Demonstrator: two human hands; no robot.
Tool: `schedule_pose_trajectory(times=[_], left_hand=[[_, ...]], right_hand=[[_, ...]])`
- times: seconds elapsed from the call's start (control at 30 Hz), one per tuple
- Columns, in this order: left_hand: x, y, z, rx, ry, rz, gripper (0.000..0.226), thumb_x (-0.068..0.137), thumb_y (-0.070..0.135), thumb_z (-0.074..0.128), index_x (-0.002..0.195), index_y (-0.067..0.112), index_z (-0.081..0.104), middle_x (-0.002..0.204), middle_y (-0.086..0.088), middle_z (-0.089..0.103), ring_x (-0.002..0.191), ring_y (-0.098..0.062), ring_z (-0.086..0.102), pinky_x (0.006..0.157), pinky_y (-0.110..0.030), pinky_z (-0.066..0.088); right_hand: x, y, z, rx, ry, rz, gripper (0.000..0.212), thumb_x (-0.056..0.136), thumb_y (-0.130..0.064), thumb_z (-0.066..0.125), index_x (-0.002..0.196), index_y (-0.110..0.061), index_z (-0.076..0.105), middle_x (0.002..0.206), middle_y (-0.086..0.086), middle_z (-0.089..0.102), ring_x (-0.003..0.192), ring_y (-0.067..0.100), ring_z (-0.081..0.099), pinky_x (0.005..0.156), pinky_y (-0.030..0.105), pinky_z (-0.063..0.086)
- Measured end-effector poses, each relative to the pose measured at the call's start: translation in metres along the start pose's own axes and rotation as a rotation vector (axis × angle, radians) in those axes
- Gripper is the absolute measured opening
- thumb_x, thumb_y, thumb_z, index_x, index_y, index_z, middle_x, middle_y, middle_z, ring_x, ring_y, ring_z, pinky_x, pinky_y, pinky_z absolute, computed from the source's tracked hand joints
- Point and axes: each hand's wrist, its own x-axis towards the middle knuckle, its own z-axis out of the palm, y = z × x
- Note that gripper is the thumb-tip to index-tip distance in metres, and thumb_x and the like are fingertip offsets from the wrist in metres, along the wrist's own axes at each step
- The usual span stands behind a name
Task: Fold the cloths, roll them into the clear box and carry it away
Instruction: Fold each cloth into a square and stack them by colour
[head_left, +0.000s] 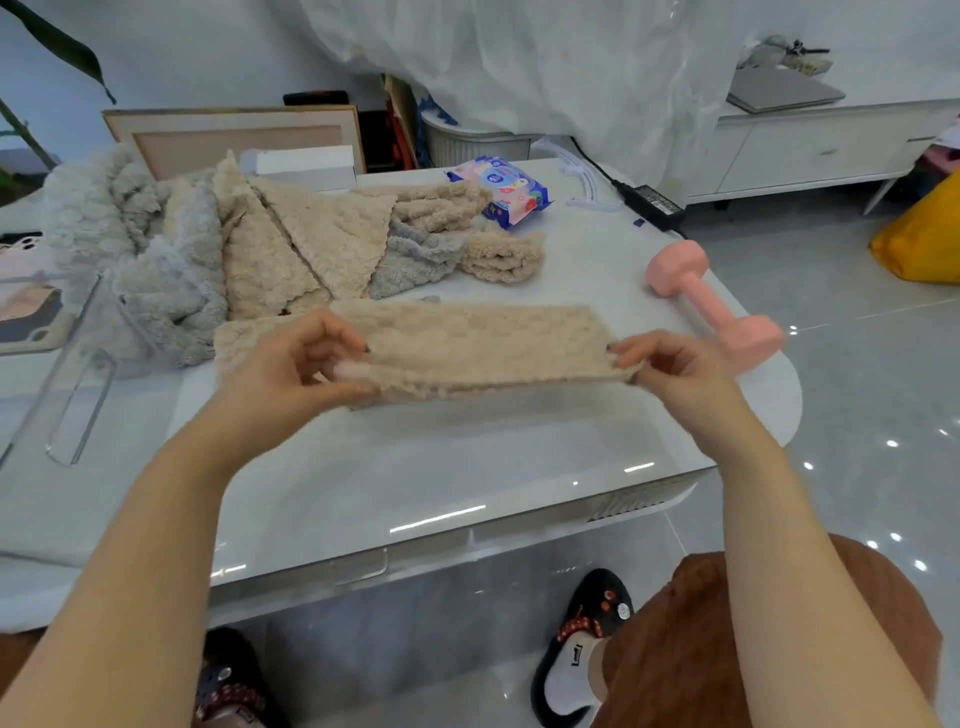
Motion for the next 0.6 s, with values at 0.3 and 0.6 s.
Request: schedule_pose_trajectory(times=[0.3, 0.6], left_hand=[[-0.031, -0.062, 0.029, 0.411, -0.497, -0.376, 0.019, 0.066, 0.030, 0.085, 0.065, 0.018, 0.070, 0.065, 0.009, 0.068, 0.060, -0.001, 0.059, 0.065, -0.018, 0.046], [-0.016, -0.071, 0.093, 0.733, -0.057, -0.005, 0.057, 0.094, 0.052, 0.032, 0.137, 0.018, 0.047, 0.145, -0.002, 0.041, 0.134, -0.022, 0.036, 0.110, -0.034, 0.027]], right_hand=[[-0.028, 0.028, 0.024, -0.359, -0.090, 0.367, 0.027, 0.078, 0.003, 0.049, 0.066, -0.010, 0.070, 0.091, -0.001, 0.060, 0.091, 0.016, 0.058, 0.090, 0.039, 0.048], [-0.022, 0.027, 0.059, -0.380, 0.001, 0.561, 0.031, 0.084, -0.012, 0.062, 0.106, -0.012, 0.039, 0.087, 0.003, 0.049, 0.075, 0.019, 0.050, 0.055, 0.027, 0.036]])
